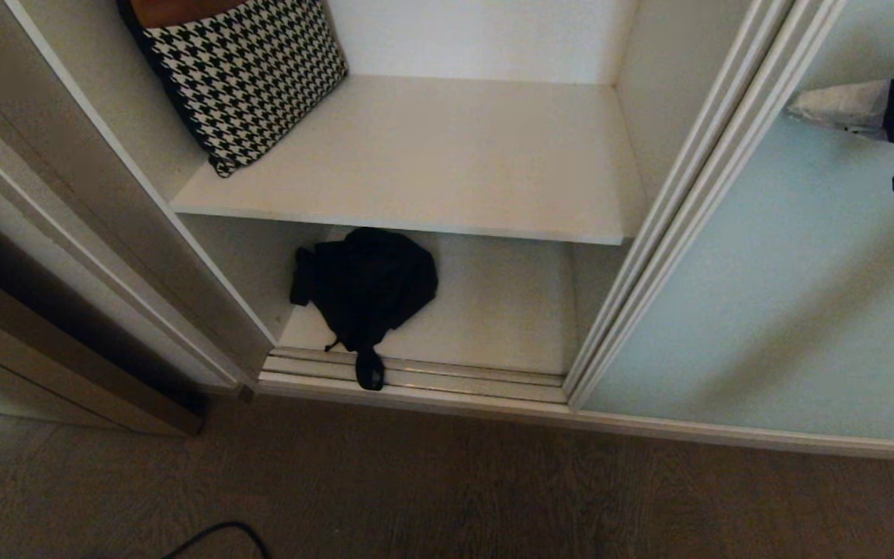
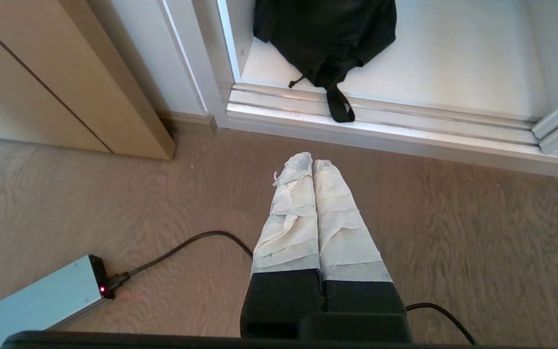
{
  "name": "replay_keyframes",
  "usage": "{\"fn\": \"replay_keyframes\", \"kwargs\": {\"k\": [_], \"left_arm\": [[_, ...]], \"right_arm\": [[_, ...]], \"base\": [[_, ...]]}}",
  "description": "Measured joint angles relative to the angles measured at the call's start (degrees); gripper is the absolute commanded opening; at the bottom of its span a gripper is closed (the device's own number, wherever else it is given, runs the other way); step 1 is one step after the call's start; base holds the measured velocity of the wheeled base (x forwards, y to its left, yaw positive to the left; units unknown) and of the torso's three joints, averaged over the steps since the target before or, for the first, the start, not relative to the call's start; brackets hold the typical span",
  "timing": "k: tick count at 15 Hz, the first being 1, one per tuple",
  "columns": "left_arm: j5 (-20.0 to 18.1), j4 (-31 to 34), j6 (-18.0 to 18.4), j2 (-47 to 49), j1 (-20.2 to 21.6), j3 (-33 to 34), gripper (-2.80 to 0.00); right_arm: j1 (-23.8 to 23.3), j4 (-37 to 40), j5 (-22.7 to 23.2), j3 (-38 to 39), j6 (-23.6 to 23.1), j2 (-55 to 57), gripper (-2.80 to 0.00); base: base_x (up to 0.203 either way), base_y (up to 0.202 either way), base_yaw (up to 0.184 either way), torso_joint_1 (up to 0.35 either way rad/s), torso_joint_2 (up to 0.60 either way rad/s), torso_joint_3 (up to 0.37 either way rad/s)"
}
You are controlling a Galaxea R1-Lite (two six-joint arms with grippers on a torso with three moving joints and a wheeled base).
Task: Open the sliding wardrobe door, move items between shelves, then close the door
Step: Close the door
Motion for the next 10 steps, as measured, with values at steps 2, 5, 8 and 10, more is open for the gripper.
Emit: {"fn": "replay_keyframes", "kwargs": {"k": [2,5,8,10], "left_arm": [[0.0,0.0,0.0,0.0,0.0,0.0,-2.8],[0.0,0.0,0.0,0.0,0.0,0.0,-2.8],[0.0,0.0,0.0,0.0,0.0,0.0,-2.8],[0.0,0.0,0.0,0.0,0.0,0.0,-2.8]], "right_arm": [[0.0,0.0,0.0,-0.7,0.0,0.7,-2.8],[0.4,0.2,-1.1,-1.6,-0.1,1.8,-2.8],[2.9,0.1,-2.4,-1.8,-0.3,2.2,-2.8],[5.9,0.0,-4.8,-1.8,-0.7,2.7,-2.8]], "base": [[0.0,0.0,0.0,0.0,0.0,0.0],[0.0,0.0,0.0,0.0,0.0,0.0],[0.0,0.0,0.0,0.0,0.0,0.0],[0.0,0.0,0.0,0.0,0.0,0.0]]}}
